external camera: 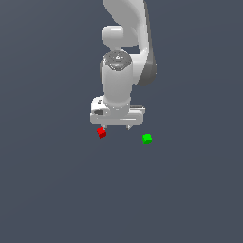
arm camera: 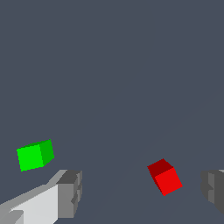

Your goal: Stack the red cube on top of the green cube.

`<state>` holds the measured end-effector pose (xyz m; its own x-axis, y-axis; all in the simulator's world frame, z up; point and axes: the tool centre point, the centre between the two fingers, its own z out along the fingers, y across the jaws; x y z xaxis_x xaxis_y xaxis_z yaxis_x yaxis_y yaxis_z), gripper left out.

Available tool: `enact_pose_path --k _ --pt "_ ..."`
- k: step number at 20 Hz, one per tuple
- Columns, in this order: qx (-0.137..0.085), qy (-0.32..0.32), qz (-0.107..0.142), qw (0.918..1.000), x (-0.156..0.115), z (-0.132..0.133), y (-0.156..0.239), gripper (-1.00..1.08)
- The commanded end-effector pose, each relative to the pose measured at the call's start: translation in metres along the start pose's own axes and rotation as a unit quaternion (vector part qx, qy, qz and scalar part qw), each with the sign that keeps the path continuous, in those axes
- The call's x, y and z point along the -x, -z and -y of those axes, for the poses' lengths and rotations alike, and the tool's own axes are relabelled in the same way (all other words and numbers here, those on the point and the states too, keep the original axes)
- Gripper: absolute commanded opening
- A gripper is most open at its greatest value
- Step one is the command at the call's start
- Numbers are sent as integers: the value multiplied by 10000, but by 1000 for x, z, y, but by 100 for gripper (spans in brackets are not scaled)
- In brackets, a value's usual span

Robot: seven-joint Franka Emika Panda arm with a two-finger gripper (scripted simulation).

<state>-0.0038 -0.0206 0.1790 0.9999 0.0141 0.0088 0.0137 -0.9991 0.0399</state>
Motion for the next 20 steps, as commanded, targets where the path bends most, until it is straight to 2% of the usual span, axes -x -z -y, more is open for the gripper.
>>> enact_pose_path --k 1,10,20 --pt "0 0 0 10000 0 0 0 100" --pt "-18 202 -1 9998 10 -6 -10 100" --pt "-80 867 -3 9962 39 -29 -43 100"
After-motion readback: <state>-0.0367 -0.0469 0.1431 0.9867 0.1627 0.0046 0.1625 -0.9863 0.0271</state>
